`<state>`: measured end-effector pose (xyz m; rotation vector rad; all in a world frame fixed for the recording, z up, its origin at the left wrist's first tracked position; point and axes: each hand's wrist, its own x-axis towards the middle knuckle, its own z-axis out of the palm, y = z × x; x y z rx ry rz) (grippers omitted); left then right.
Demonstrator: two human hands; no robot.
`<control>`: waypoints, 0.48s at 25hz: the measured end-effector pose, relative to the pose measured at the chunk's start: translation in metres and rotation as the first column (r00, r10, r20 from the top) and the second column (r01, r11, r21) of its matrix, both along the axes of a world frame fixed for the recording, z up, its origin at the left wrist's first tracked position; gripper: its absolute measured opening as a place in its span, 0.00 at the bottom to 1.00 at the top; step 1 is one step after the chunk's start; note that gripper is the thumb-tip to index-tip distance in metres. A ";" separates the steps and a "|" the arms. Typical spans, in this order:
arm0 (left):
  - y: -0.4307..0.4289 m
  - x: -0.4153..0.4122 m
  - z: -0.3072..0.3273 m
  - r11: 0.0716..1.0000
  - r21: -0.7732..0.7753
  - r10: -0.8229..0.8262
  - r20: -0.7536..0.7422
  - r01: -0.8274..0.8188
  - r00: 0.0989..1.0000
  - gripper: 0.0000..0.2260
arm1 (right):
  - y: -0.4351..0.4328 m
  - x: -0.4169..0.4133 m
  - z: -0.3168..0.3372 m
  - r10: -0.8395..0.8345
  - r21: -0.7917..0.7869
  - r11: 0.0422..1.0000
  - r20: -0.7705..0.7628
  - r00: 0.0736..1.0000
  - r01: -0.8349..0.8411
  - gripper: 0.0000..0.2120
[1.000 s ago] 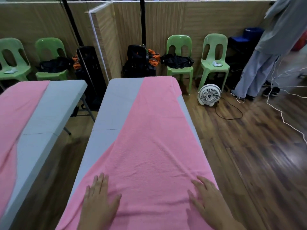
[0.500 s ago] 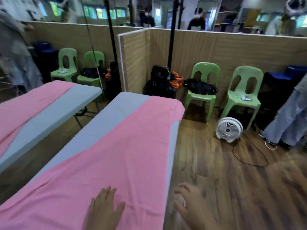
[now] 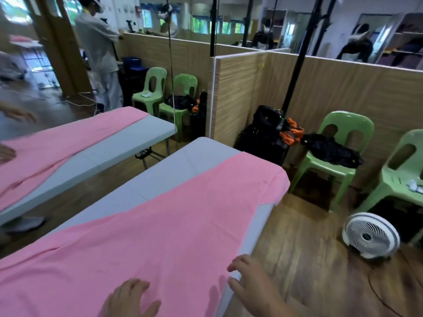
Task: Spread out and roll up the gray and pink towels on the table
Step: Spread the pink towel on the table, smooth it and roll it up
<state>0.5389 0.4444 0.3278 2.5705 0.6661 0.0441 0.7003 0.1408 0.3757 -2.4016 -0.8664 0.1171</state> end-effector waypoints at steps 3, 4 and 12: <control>-0.023 0.056 0.008 0.999 -0.044 -0.027 0.056 0.029 0.998 0.26 | -0.025 0.076 0.012 -0.028 -0.035 0.999 -0.032 0.999 0.027 0.11; -0.030 0.079 0.008 0.998 -0.048 -0.027 0.075 0.031 0.997 0.26 | -0.033 0.104 0.015 -0.039 -0.047 0.998 -0.041 0.998 0.037 0.10; -0.063 0.253 0.014 0.987 0.113 0.103 0.123 -0.117 0.987 0.17 | -0.025 0.352 0.008 0.112 -0.172 0.979 0.004 0.994 -0.110 0.09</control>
